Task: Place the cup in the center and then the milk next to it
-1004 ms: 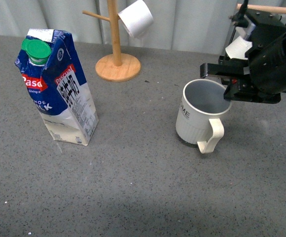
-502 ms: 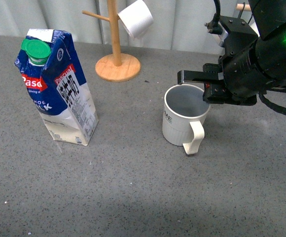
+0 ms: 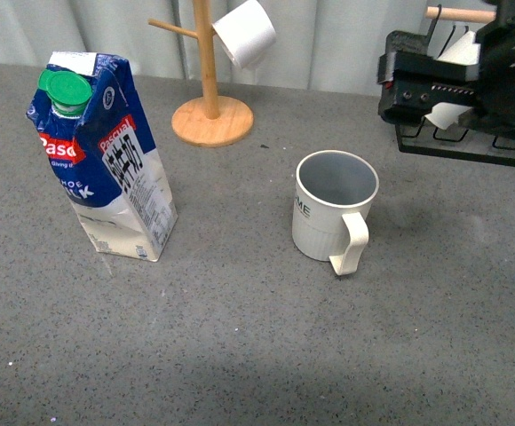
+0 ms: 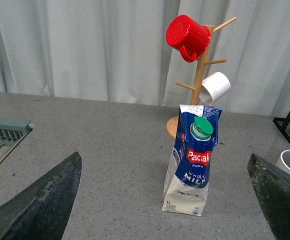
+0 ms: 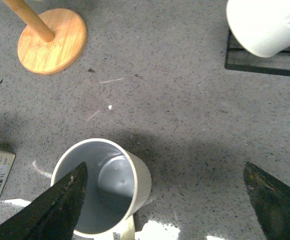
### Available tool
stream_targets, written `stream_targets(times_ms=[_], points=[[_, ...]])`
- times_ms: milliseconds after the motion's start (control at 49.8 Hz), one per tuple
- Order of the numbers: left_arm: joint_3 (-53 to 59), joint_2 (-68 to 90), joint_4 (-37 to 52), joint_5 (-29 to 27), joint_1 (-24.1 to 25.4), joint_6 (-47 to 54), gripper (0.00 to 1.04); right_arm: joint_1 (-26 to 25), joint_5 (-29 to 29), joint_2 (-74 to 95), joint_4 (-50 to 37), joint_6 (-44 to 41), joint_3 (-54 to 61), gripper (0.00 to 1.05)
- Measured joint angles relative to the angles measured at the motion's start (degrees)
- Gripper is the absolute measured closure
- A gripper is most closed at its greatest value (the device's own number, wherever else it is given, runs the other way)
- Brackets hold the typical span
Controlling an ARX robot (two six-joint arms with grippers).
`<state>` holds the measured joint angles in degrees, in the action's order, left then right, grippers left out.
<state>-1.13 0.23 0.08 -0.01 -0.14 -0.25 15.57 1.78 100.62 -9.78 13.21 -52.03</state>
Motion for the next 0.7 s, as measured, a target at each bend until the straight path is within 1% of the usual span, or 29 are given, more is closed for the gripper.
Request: stream_targets(times_ms=[20, 40, 80, 100, 120, 141, 161, 201, 221, 261, 381, 442, 482, 522, 703], points=[[0.0, 0.0, 0.0, 0.0, 0.0, 0.0, 0.07, 0.0, 2.8, 0.1, -5.8, -1.5, 1.9, 0.16], [0.0, 0.0, 0.0, 0.0, 0.0, 0.0, 0.07, 0.0, 4.3, 0.1, -9.2, -2.3, 3.0, 0.18], [0.0, 0.0, 0.0, 0.0, 0.0, 0.0, 0.07, -0.2, 9.4, 0.4, -22.4, -5.1, 7.6, 0.24], [0.0, 0.0, 0.0, 0.1, 0.0, 0.0, 0.07, -0.3, 10.4, 0.4, -25.3, -6.3, 8.8, 0.26], [0.0, 0.0, 0.0, 0.0, 0.0, 0.0, 0.07, -0.5, 11.3, 0.4, -31.2, -7.2, 11.5, 0.3], [0.0, 0.0, 0.0, 0.0, 0.0, 0.0, 0.07, -0.8, 11.3, 0.3, -36.3, -8.5, 13.9, 0.33], [0.0, 0.0, 0.0, 0.0, 0.0, 0.0, 0.07, -1.0, 11.3, 0.2, -38.7, -8.9, 15.1, 0.35], [0.0, 0.0, 0.0, -0.1, 0.0, 0.0, 0.07, -1.8, 11.1, -0.7, -46.9, -10.2, 19.2, 0.42], [0.0, 0.0, 0.0, -0.1, 0.0, 0.0, 0.07, -2.0, 11.1, -1.0, -48.6, -10.6, 20.0, 0.44], [0.0, 0.0, 0.0, -0.1, 0.0, 0.0, 0.07, -3.2, 10.2, -4.2, -55.5, -11.7, 24.2, 0.55], [0.0, 0.0, 0.0, -0.1, 0.0, 0.0, 0.07, -5.0, 8.7, -10.8, -57.9, -12.6, 29.2, 0.73], [0.0, 0.0, 0.0, -0.1, 0.0, 0.0, 0.07, -6.4, 7.5, -14.3, -57.5, -12.9, 33.5, 0.89], [0.0, 0.0, 0.0, -0.1, 0.0, 0.0, 0.07, -7.1, 6.7, -16.2, -57.1, -13.0, 35.6, 0.98], [0.0, 0.0, 0.0, -0.1, 0.0, 0.0, 0.07, -7.7, 6.0, -18.4, -56.5, -13.3, 37.3, 1.04], [0.0, 0.0, 0.0, -0.1, 0.0, 0.0, 0.07, -9.7, 4.0, -27.3, -53.2, -13.2, 42.7, 1.04]])
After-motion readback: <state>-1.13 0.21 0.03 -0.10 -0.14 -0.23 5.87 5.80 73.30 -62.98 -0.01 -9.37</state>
